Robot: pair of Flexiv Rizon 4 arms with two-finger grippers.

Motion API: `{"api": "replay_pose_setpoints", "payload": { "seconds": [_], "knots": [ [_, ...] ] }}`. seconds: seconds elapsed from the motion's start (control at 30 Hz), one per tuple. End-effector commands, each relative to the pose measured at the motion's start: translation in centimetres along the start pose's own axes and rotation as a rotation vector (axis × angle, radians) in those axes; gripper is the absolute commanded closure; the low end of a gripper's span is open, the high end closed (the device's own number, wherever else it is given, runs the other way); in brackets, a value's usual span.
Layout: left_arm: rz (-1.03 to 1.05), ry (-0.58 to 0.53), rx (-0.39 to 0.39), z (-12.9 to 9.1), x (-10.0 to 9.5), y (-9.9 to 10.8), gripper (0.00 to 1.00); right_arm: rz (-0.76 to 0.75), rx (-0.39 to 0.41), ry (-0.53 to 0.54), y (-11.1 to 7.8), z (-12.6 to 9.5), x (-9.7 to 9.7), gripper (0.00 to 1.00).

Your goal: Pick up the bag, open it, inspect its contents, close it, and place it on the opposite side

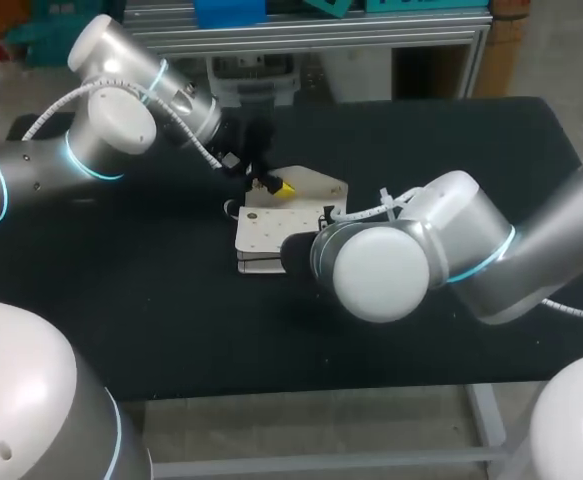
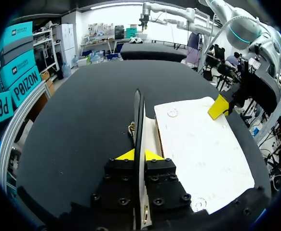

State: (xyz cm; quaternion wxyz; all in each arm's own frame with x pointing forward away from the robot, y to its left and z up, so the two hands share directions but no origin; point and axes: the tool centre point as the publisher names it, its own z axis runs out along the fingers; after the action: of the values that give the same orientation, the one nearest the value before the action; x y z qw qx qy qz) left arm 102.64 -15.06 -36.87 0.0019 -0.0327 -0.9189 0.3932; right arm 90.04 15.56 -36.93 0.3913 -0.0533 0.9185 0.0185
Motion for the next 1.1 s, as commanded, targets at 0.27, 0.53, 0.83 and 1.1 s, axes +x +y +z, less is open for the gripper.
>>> {"api": "replay_pose_setpoints", "payload": {
  "seconds": [0.27, 0.53, 0.83, 1.1],
  "knots": [
    [0.111, -0.157, 0.050, 0.0, 5.1, 0.8, 0.96, 0.000, -0.007, -0.127, -0.1, 0.3, 0.3, 1.00],
    [0.110, -0.194, 0.042, -2.1, 4.8, -0.3, 0.43, 0.000, -0.007, -0.127, -0.1, 0.3, 0.3, 1.00],
    [0.125, -0.235, 0.034, -3.4, 4.3, -1.2, 0.51, 0.000, -0.007, -0.127, -0.1, 0.3, 0.3, 1.00],
    [0.122, -0.242, 0.035, -3.6, 3.6, -1.5, 0.62, 0.000, -0.007, -0.127, -0.1, 0.3, 0.3, 1.00]
  ]
}}
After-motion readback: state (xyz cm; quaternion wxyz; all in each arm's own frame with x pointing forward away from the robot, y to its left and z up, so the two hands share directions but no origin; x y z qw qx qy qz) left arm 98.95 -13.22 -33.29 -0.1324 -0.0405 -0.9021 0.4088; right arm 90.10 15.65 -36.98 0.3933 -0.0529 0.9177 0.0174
